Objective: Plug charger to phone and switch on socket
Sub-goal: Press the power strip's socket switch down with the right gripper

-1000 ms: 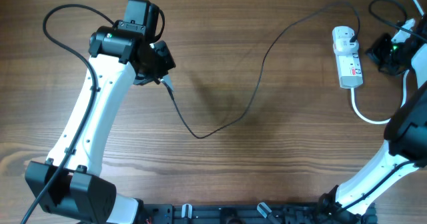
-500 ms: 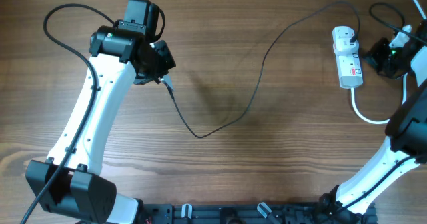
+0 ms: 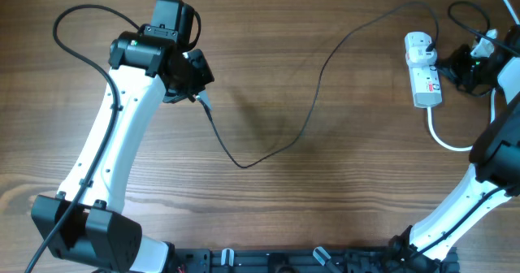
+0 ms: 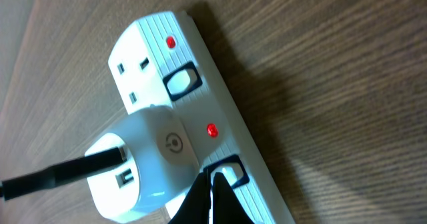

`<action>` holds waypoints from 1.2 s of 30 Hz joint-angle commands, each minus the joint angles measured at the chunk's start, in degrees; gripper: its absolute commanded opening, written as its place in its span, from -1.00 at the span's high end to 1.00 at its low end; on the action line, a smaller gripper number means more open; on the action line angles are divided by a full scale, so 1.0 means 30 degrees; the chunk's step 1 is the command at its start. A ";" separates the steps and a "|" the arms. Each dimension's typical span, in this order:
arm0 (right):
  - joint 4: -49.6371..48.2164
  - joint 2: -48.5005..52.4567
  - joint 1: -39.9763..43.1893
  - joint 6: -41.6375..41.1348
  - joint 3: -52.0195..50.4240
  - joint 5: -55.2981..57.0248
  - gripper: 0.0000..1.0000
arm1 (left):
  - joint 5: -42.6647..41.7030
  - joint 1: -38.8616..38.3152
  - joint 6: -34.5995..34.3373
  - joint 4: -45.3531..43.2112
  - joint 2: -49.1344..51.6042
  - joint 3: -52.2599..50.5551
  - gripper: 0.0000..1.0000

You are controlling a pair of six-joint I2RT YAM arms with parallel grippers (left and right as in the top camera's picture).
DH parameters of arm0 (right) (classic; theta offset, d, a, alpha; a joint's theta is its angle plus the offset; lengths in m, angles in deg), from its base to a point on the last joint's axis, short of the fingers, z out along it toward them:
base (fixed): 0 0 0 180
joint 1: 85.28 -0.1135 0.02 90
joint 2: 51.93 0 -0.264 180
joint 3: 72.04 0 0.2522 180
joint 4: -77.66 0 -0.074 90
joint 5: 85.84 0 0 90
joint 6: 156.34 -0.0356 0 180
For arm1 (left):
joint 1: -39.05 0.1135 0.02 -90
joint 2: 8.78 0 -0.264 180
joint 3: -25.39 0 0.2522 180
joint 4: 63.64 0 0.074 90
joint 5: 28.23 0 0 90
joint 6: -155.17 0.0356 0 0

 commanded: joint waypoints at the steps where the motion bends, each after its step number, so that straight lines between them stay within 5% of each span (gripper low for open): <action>1: -0.0379 0.0721 0.0044 -0.0306 -0.0328 0.0576 0.91 | 0.0262 -0.0080 0.0299 -0.0117 -0.0022 0.0386 0.92; 36: -0.1326 -0.0029 0.1173 -0.0743 -0.0262 -0.4022 0.91 | 0.0262 -0.0080 0.0299 -0.0262 -0.0022 0.0386 0.92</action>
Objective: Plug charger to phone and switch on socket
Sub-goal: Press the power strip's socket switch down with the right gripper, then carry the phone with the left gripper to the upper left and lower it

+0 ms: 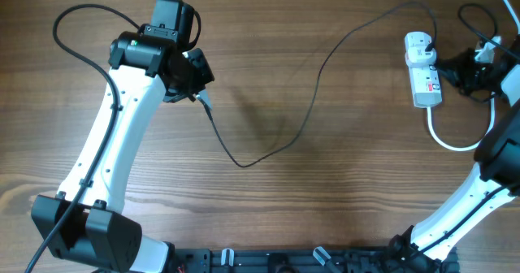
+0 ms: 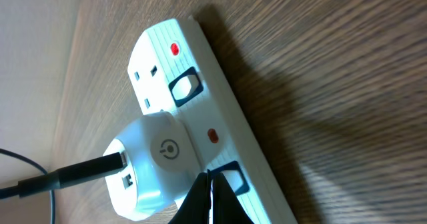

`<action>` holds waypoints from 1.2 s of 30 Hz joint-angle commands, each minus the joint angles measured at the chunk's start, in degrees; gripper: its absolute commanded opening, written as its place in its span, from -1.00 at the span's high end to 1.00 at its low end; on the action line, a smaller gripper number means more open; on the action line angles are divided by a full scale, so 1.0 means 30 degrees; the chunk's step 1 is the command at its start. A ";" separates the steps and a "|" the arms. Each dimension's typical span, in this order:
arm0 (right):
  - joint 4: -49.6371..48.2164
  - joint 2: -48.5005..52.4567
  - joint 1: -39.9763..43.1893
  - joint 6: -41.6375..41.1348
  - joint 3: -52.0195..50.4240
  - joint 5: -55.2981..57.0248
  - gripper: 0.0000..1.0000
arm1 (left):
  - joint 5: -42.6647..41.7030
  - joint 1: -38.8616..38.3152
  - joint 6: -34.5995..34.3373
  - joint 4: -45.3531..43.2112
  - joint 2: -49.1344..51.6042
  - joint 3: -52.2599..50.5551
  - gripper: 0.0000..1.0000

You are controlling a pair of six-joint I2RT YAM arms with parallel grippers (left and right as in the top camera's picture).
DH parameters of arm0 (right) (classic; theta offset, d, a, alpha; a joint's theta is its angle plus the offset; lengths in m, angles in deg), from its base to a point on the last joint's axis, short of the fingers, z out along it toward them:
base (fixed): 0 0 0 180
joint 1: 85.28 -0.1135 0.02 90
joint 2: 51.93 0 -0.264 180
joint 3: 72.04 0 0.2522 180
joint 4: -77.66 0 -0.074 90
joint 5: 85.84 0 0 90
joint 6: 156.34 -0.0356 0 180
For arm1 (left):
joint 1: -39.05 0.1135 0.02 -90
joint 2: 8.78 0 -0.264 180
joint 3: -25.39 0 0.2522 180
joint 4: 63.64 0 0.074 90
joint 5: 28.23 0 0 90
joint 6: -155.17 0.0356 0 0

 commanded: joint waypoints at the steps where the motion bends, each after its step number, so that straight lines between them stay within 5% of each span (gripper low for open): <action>1: 0.0051 -0.0634 0.0182 0.0474 0.0313 -0.0787 0.91 | 0.0262 -0.0080 0.0299 -0.0124 -0.0022 0.0386 0.92; 26: 0.1676 -0.1290 0.0641 -0.1115 0.0313 -0.2506 0.91 | 0.0262 -0.0080 0.0299 0.0029 -0.0022 0.0386 0.92; 31: 0.4335 -0.4313 0.1749 -0.1027 0.0313 0.3264 0.88 | 0.0969 -0.0080 0.0299 0.0117 -0.0022 0.0386 0.92; 35: 0.5960 -0.5683 0.1807 -0.1042 0.0313 0.8604 0.25 | 0.2149 -0.0080 -0.0058 -0.0452 -0.0015 0.0386 0.92; 36: 0.6499 -0.5785 0.1807 -0.1093 0.0313 1.0047 -0.07 | 0.2229 -0.0080 -0.0066 -0.0809 0.0022 0.0386 0.92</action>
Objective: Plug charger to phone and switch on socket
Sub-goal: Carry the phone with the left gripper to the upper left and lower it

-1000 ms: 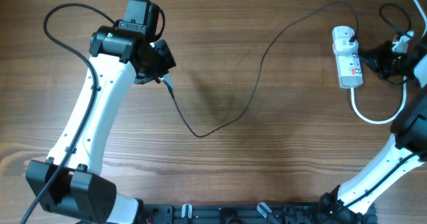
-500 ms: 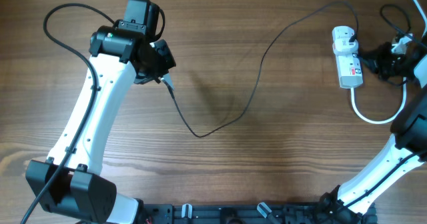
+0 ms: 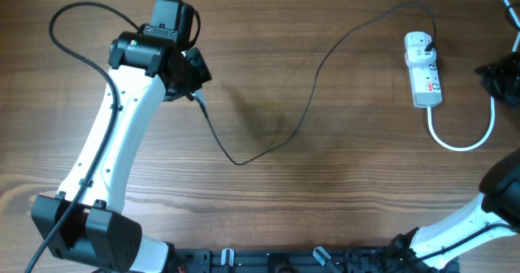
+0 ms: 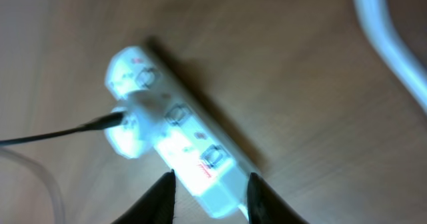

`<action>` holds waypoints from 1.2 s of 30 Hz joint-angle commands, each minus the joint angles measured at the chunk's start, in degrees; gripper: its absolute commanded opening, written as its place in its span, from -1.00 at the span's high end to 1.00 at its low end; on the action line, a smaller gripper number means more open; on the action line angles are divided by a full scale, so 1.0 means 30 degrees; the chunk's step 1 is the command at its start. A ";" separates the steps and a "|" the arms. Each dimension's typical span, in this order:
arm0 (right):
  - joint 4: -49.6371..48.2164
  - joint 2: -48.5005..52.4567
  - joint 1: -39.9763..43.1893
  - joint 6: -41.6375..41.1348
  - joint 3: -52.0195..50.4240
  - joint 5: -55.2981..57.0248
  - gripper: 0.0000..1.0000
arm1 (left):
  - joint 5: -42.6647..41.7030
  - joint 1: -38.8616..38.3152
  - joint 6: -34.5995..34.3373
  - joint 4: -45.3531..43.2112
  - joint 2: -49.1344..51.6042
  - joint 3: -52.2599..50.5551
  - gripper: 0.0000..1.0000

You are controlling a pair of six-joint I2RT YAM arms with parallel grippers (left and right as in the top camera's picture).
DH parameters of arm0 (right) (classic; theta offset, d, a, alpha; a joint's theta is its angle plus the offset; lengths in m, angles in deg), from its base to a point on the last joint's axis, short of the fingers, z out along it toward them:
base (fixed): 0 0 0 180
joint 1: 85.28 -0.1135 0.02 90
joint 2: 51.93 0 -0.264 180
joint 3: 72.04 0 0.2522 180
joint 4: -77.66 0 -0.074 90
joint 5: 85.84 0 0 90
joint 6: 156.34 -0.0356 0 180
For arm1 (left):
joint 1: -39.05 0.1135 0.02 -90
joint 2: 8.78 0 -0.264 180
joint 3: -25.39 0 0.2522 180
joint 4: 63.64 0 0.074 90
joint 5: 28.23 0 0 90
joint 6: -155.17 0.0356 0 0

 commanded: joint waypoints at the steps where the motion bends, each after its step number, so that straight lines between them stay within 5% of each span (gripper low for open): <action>1: 0.1042 -0.0532 -0.0058 0.0051 0.0233 0.5719 -0.93 | 0.0984 -0.0080 -0.0051 -0.0947 0.0095 0.0386 0.92; 6: 0.3155 -0.0532 -0.0058 0.0087 0.0233 0.9260 -1.00 | 0.1027 -0.0080 0.0153 -0.2200 0.0867 0.0386 0.92; 11: 0.1450 -0.0525 -0.0066 0.0095 0.0233 0.9362 -0.99 | 0.1137 -0.0080 0.0430 -0.3687 0.1209 0.0488 0.92; 18: -0.1829 -0.0525 -0.0066 0.0087 0.0233 0.9369 -0.99 | 0.6768 -0.0058 0.1676 -0.0889 0.1734 0.1923 0.92; 24: -0.1821 -0.0525 -0.0066 0.0095 0.0233 0.9369 -1.00 | 0.9449 -0.0044 0.1683 -0.2812 0.4473 0.1923 0.92; 36: -0.1821 -0.0525 -0.0066 0.0102 0.0233 0.9362 -0.99 | 0.9945 -0.0044 0.2171 -0.4568 0.7774 0.1902 0.92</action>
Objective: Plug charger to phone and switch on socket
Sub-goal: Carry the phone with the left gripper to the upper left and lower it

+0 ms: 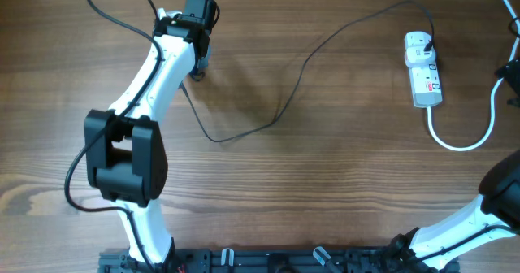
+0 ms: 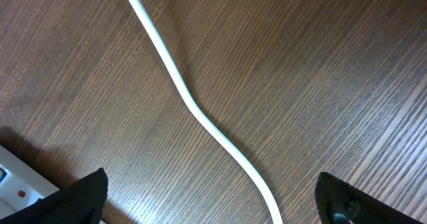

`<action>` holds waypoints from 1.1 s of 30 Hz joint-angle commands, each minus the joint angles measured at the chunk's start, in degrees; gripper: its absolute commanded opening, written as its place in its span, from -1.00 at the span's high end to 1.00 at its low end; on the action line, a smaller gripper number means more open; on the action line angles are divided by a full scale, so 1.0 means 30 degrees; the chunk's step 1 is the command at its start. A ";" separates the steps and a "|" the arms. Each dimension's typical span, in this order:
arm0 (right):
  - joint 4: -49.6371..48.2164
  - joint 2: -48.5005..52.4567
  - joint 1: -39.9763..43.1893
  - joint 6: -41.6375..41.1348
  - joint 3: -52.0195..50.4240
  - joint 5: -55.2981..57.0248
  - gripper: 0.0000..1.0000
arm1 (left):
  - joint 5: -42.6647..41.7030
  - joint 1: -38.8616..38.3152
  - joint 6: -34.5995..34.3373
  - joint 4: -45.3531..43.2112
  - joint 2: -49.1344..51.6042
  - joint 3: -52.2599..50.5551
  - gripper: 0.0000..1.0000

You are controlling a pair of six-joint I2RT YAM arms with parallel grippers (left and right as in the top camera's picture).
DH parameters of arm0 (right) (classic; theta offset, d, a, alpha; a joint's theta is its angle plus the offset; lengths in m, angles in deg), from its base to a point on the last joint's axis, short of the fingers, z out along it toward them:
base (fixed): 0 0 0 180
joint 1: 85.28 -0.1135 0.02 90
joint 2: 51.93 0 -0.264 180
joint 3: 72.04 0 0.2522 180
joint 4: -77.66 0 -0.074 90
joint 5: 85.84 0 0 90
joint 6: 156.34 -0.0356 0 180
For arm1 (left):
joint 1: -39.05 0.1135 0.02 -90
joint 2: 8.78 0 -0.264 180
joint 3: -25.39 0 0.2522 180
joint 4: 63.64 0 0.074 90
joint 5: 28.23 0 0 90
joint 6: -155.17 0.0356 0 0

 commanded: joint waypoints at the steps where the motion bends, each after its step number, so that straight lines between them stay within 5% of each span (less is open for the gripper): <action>1: -0.0044 -0.0415 -0.0066 0.0029 0.0219 0.0386 -1.00 | 0.0867 -0.0029 0.0342 -0.0284 0.0714 0.0401 0.92; 31: -0.0044 -0.0415 -0.0066 0.0036 0.0219 0.0379 -1.00 | 0.1107 0.0117 0.0335 -0.4065 0.4626 0.0386 0.92; 32: -0.0036 -0.0415 -0.0066 0.0036 0.0219 0.0379 -1.00 | 0.1107 0.0117 0.0328 -0.4109 0.4648 0.0386 0.85; 33: -0.0044 -0.0415 -0.0066 0.0029 0.0219 0.0379 -0.99 | 0.1107 0.0117 0.0335 -0.4226 0.4648 0.0386 0.42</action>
